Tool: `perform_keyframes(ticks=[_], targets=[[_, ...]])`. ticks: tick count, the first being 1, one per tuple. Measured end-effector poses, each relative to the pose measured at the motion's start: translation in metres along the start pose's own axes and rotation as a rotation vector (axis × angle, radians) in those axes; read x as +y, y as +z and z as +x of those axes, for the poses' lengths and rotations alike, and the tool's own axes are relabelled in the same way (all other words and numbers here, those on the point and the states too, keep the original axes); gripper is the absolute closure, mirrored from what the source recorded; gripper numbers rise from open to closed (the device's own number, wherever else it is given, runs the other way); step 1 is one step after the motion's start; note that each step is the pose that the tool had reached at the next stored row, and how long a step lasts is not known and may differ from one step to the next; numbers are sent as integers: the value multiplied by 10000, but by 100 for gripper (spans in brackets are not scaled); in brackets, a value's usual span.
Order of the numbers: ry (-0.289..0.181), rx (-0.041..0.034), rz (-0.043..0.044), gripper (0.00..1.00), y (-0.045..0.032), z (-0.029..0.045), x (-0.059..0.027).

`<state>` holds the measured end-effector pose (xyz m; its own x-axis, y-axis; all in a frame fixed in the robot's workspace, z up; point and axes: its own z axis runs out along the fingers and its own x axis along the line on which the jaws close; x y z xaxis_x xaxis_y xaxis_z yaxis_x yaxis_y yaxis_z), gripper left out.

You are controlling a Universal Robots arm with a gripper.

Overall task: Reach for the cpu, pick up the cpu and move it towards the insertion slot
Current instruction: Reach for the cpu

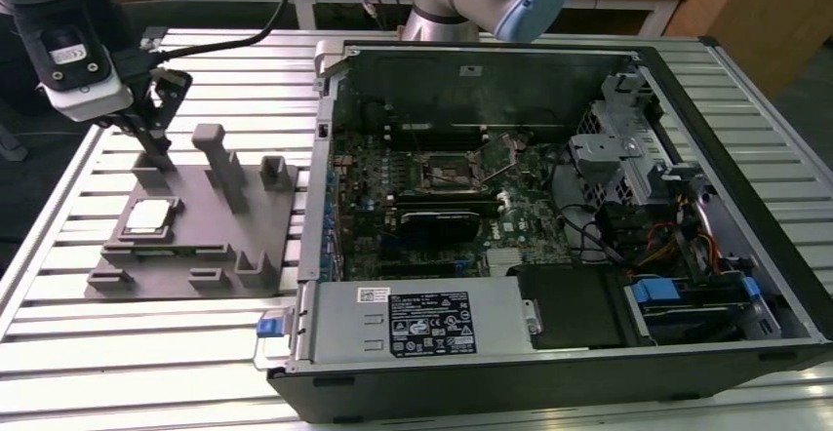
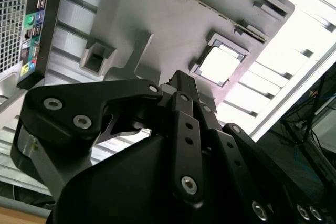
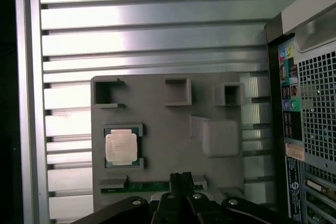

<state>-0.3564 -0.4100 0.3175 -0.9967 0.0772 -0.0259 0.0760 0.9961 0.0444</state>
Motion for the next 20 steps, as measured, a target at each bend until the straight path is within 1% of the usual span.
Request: perform_keyframes(ticks=[9,13,14,17,20], targets=[[-1,-2,-1,89,92,182,14],[0,0,-1,89,124,250,59],[-1,-1,0,89,141,275,89],[-1,-4,-2,89,174,307,135],[-1,0,0,89,184,313,142]])
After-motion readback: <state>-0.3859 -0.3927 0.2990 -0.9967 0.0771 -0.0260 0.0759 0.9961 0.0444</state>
